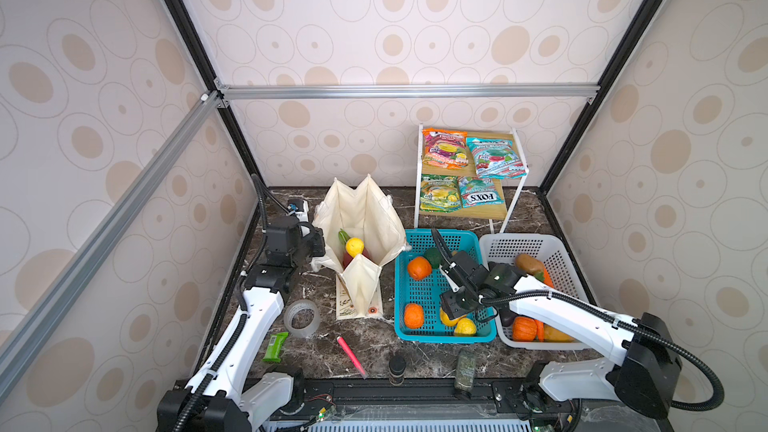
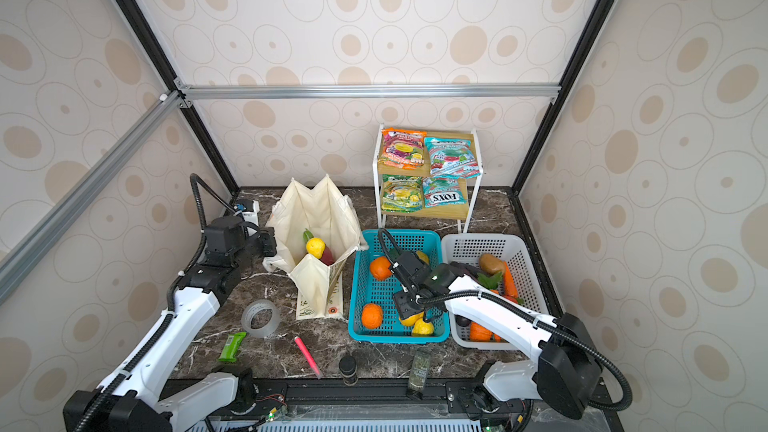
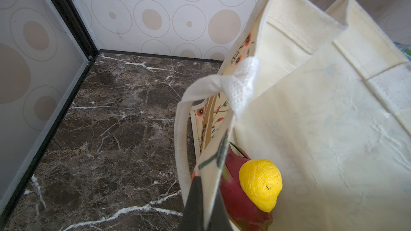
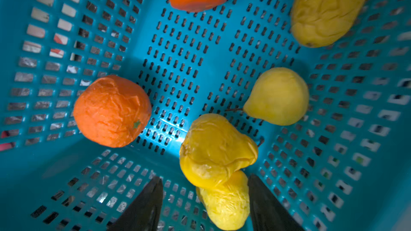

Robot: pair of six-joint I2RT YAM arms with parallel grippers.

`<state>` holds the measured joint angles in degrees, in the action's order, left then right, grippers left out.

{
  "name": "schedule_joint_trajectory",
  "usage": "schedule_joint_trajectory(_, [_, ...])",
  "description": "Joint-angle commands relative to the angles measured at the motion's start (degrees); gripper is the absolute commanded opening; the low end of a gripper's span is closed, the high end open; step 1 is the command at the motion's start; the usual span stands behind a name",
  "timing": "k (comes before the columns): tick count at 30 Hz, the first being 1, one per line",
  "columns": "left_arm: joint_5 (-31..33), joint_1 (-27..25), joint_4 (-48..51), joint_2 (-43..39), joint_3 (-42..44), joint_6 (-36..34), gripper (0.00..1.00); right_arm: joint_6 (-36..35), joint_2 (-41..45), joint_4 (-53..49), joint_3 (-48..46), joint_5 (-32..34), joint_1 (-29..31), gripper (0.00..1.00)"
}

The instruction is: Place the food into the grocery bag and tie it

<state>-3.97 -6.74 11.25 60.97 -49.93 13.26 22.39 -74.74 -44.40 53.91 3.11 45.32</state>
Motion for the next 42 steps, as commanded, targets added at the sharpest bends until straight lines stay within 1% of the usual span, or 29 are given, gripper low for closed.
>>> schedule_joint_trajectory(1, [-0.1,0.3,-1.9,-0.8,-1.1,0.0,0.0,1.7,0.6,-0.3,-2.9,-6.1,0.4,0.57])
schedule_joint_trajectory(5, [-0.1,0.2,-2.0,-0.5,-1.1,0.0,0.0,2.4,-1.4,-1.8,-3.2,-7.4,0.3,0.56])
schedule_joint_trajectory(7, [0.0,0.3,-1.9,-0.5,-1.1,0.0,0.0,2.9,-1.5,-0.6,-4.1,-8.3,0.3,0.56])
schedule_joint_trajectory(12, [0.3,0.3,-1.9,-0.6,-1.1,-0.1,0.0,4.2,-3.5,6.3,-6.4,-13.8,0.4,0.56])
schedule_joint_trajectory(16, [0.3,0.3,-1.9,-0.5,-1.0,0.0,0.0,4.2,-5.6,11.7,-6.0,-13.4,0.4,0.58])
schedule_joint_trajectory(20, [0.3,0.3,-2.0,-0.4,-1.1,0.0,0.0,4.6,-8.2,19.5,-4.2,-13.6,0.4,0.58])
schedule_joint_trajectory(23, [0.4,0.3,-2.0,-0.3,-1.0,-0.1,0.0,4.8,-9.4,22.2,-1.9,-13.3,0.4,0.58])
schedule_joint_trajectory(26, [0.3,0.3,-1.9,-0.2,-1.0,0.0,0.0,3.7,-6.8,21.6,-1.4,-10.7,0.4,0.58])
schedule_joint_trajectory(27, [0.3,0.3,-2.0,-0.1,-1.1,-0.1,0.0,3.2,-5.3,20.7,-1.7,-8.9,0.4,0.59])
schedule_joint_trajectory(31, [0.0,0.2,-2.0,-0.1,-1.1,0.0,0.0,1.4,1.7,20.2,-6.0,-3.9,-1.4,0.67])
schedule_joint_trajectory(33, [0.0,0.3,-2.0,-0.2,-1.0,0.0,0.0,0.3,3.7,20.3,-7.4,-2.0,-2.8,0.71])
schedule_joint_trajectory(34, [0.0,0.3,-2.0,-0.3,-1.1,-0.1,0.0,-0.7,4.2,20.2,-7.5,0.0,-2.9,0.72])
schedule_joint_trajectory(36, [0.1,0.3,-2.0,-0.3,-1.1,0.0,0.0,-3.9,3.8,20.7,-7.5,2.2,-2.9,0.73])
schedule_joint_trajectory(38, [0.3,0.3,-2.0,-0.3,-1.1,-0.1,0.0,-7.4,1.6,20.8,-6.8,3.2,-2.9,0.74])
schedule_joint_trajectory(42, [0.5,0.3,-2.0,0.0,-1.0,-0.1,0.0,-13.2,-4.7,20.0,-4.3,2.5,-2.9,0.76])
